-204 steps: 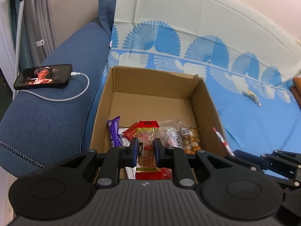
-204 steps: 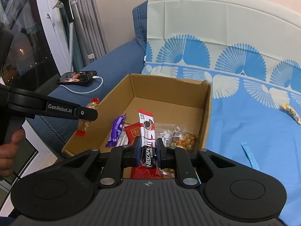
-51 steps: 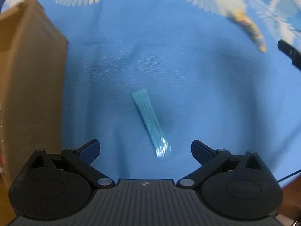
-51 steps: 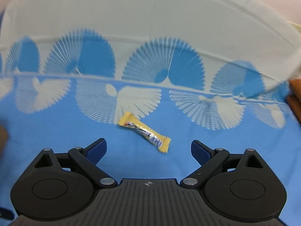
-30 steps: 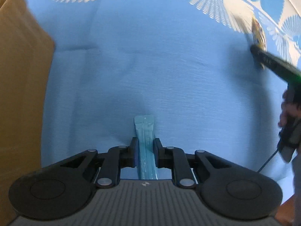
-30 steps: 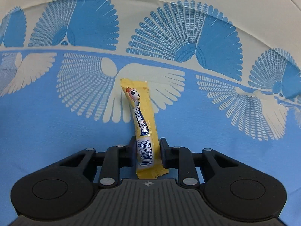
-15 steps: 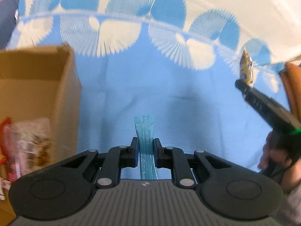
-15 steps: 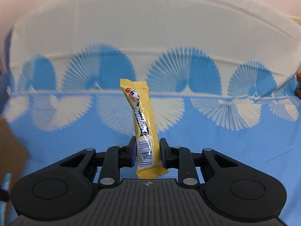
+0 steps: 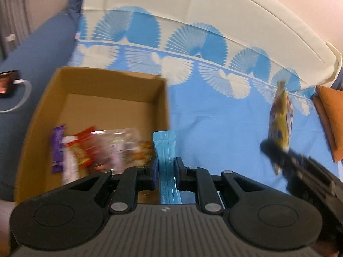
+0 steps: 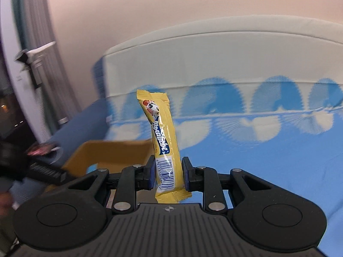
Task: Organize snacks
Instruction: 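Carry the light-blue stick and yellow bar over the box with both tools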
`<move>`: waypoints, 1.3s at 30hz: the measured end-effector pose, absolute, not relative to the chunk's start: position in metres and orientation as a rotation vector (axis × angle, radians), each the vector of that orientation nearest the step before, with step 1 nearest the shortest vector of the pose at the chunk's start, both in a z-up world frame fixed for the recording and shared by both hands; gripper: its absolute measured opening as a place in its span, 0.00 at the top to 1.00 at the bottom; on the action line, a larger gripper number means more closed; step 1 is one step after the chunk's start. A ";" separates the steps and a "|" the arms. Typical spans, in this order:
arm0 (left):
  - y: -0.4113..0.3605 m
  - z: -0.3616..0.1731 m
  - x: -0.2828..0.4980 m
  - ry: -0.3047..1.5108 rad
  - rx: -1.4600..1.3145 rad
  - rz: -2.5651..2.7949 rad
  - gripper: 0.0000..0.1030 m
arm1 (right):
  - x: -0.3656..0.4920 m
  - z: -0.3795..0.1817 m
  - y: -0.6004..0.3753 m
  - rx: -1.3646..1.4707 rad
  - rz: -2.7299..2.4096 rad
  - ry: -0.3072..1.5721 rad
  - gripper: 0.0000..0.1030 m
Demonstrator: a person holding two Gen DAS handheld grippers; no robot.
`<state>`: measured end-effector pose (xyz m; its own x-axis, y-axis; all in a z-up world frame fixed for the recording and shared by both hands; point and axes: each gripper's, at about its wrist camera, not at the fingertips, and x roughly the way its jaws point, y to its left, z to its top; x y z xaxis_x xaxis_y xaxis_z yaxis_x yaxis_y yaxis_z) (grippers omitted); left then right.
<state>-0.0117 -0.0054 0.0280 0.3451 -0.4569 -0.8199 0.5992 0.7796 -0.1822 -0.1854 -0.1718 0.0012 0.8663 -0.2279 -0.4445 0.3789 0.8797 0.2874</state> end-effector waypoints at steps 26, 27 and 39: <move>0.166 0.031 -0.052 0.913 0.161 -0.626 0.83 | -0.191 0.024 0.026 0.265 -0.094 0.550 0.74; 0.166 0.031 -0.052 0.911 0.161 -0.625 0.83 | -0.190 0.024 0.026 0.265 -0.096 0.551 0.74; 0.164 0.029 -0.050 0.917 0.156 -0.622 0.83 | -0.186 0.021 0.024 0.270 -0.101 0.569 0.74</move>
